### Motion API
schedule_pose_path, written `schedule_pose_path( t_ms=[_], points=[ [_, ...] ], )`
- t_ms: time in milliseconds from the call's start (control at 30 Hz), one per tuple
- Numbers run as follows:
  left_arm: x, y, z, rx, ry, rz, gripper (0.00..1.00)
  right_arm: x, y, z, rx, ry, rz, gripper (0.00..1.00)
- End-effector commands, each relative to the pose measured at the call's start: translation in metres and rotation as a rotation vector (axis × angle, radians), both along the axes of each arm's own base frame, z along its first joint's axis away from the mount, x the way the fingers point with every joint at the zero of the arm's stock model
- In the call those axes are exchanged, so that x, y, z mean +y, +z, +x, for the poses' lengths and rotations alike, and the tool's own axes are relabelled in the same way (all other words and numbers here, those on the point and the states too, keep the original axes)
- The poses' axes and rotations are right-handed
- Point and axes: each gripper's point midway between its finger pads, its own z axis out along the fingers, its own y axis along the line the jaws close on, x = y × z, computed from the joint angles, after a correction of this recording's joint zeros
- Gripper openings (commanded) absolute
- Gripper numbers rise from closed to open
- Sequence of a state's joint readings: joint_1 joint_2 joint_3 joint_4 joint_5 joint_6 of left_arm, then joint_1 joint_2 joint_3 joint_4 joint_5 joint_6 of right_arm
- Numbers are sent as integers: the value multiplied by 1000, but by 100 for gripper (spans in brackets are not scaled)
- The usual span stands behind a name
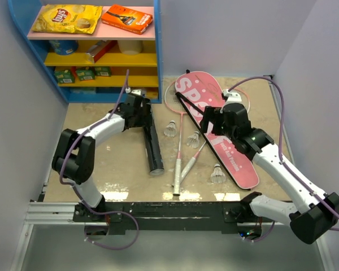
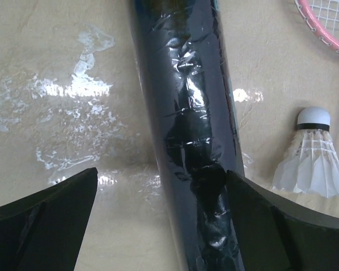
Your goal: Pack up the badminton gear
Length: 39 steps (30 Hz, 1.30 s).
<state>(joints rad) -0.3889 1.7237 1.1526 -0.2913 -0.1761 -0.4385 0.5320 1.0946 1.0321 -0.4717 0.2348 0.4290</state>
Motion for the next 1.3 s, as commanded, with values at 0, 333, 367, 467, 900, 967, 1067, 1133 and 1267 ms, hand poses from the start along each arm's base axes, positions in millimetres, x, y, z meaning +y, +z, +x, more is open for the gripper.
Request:
schedule_pose_path(
  t_ms=[0,333,367,467,900,967,1067,1133,1267],
  points=[
    [-16,25,24,-77,-1,-60,100,3,-3,-4,3,24,7,99],
    [-27,10,60,-57,-8,25,100,6,-21,-10,42,37,16,99],
    [-30,15,67,-67,-3,29,100,5,-22,-11,43,36,15,99],
    [-29,2,74,-26,11,71,100,3,-22,-12,42,31,11,99],
    [-20,-41,67,67,44,136,91,3,-34,-15,70,36,4,99],
    [-19,-47,64,78,42,142,83,3,-36,-15,75,34,1,99],
    [-16,-53,58,92,43,160,75,3,-38,-15,81,33,0,99],
    [-14,-57,54,100,41,170,63,3,-39,-15,86,35,0,99],
    [-12,-59,47,104,45,185,30,5,-43,-16,95,39,0,99]
  ],
)
